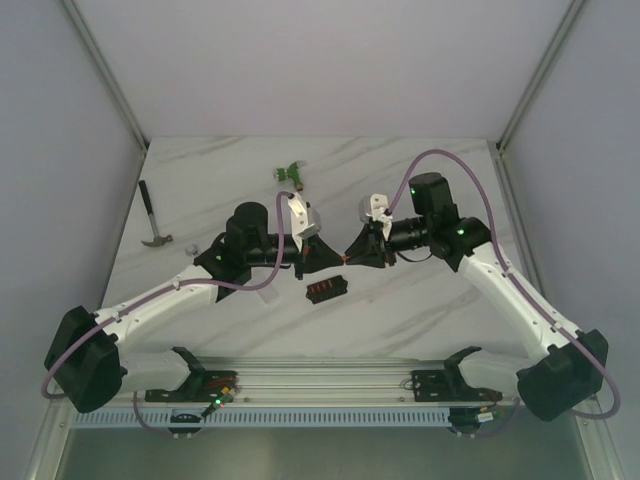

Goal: Snap on the fuse box
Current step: Pick up the fuse from the center of the board.

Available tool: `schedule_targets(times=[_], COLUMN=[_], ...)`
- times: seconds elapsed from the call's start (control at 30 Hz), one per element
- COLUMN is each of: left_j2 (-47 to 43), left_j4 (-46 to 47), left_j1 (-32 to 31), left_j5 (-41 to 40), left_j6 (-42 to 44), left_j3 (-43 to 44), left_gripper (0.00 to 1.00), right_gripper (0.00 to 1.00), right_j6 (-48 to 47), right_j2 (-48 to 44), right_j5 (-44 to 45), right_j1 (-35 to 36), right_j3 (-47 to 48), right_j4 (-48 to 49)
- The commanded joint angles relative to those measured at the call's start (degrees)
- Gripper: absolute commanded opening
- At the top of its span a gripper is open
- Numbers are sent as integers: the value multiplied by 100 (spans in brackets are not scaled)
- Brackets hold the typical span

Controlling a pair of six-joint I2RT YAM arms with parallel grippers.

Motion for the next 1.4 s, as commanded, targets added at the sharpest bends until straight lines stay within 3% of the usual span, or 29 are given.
schedule_targets(times=[0.0, 0.3, 0.4, 0.57, 0.77, 1.07, 1.37], left_j2=[43, 78, 74, -18, -83, -100, 166], left_j4=[47, 108, 109, 150, 330, -96, -416], left_j1=[8, -3, -6, 4, 256, 579, 579], left_j5=[180, 163, 85, -555, -2000, -3027, -3347], left_j6=[137, 85, 38, -197, -1310, -3311, -4377], left_j3=[169, 142, 114, -120, -751, -1457, -1649], left_gripper=[0, 0, 0, 22, 45, 60, 67], right_gripper=[26, 11, 1, 0, 0, 0, 0], right_j6=[-59, -30, -19, 375, 1720, 3356, 4803], right_j2=[78, 132, 145, 237, 542, 1119, 1843], right_j5=[-275, -390, -380, 115, 1831, 4314, 5959], right_j1=[33, 26, 26, 27, 235, 1012, 1537], right_j3=[224, 227, 241, 240, 288, 805, 967], right_j4=[-40, -32, -37, -20, 40, -593, -1016])
